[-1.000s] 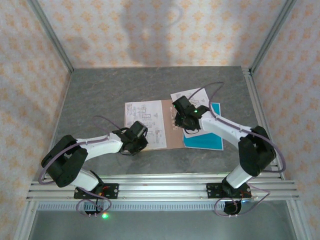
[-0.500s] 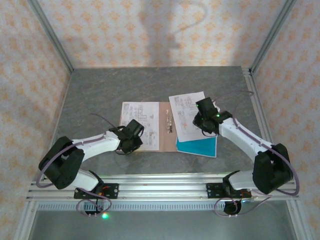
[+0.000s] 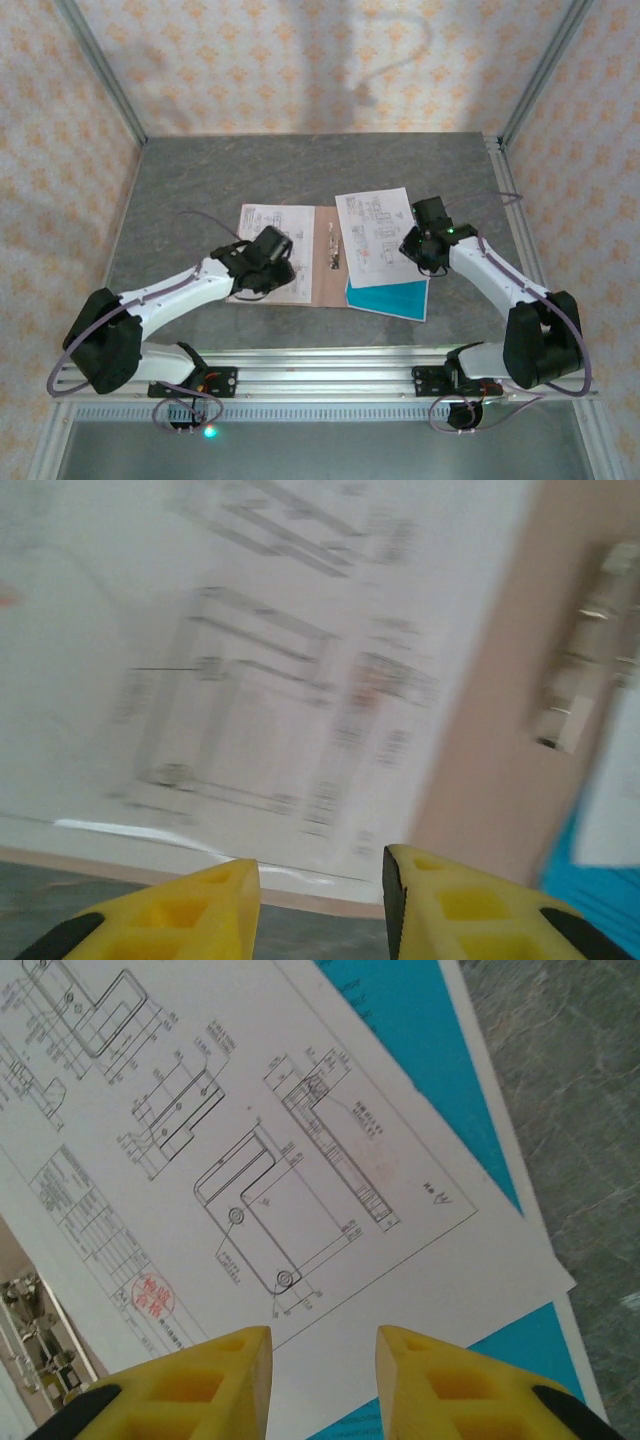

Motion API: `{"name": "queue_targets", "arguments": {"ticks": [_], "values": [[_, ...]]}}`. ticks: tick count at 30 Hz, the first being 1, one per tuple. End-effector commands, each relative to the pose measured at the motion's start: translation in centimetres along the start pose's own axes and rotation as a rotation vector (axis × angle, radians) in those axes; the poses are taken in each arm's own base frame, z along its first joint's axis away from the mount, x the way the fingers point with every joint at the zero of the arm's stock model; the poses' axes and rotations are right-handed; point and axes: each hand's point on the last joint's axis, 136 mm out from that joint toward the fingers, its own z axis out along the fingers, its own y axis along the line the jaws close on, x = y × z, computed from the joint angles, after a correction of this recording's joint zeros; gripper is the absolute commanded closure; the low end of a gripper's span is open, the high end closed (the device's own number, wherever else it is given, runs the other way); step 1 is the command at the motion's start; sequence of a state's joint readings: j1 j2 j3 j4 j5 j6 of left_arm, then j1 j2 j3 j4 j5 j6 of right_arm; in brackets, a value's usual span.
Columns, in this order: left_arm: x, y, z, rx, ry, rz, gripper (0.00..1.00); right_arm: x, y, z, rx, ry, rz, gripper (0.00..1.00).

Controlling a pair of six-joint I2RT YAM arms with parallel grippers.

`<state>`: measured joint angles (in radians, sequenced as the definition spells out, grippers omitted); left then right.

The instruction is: Put the files into the folder

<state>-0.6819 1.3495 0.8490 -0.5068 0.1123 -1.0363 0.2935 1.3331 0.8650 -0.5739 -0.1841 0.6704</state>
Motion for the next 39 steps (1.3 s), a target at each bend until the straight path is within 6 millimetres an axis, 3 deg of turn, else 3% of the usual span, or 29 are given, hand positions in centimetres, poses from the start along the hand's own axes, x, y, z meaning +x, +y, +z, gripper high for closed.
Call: {"name": "queue_targets", "arguments": {"ticks": [1, 5, 11, 21, 31, 36, 39], "values": [[1.6, -3.8, 1.0, 0.07, 0.054, 0.078, 0.63, 1.1, -0.5, 0.6, 0.017, 0.046, -0.016, 0.67], [4.8, -7.9, 2.7, 0.107, 0.121, 0.147, 0.61, 1.3, -0.9, 0.9, 0.04, 0.056, -0.021, 0.67], [8.1, -10.0, 5.0, 0.021, 0.16, 0.248, 0.62, 1.2, -1.1, 0.6, 0.045, 0.045, -0.025, 0.67], [9.0, -8.7, 6.3, -0.149, 0.145, 0.329, 0.65, 1.1, -0.8, 0.4, 0.033, 0.039, -0.022, 0.67], [10.6, -9.2, 8.3, -0.172, 0.178, 0.353, 0.72, 1.0, -0.8, 0.3, 0.026, 0.034, -0.02, 0.67], [10.8, -9.3, 8.7, -0.183, 0.174, 0.358, 0.82, 1.1, -0.8, 0.2, 0.023, 0.031, -0.019, 0.67], [10.6, -9.7, 8.7, -0.174, 0.16, 0.356, 0.95, 1.1, -0.9, 0.1, 0.022, 0.028, -0.018, 0.66]]}}
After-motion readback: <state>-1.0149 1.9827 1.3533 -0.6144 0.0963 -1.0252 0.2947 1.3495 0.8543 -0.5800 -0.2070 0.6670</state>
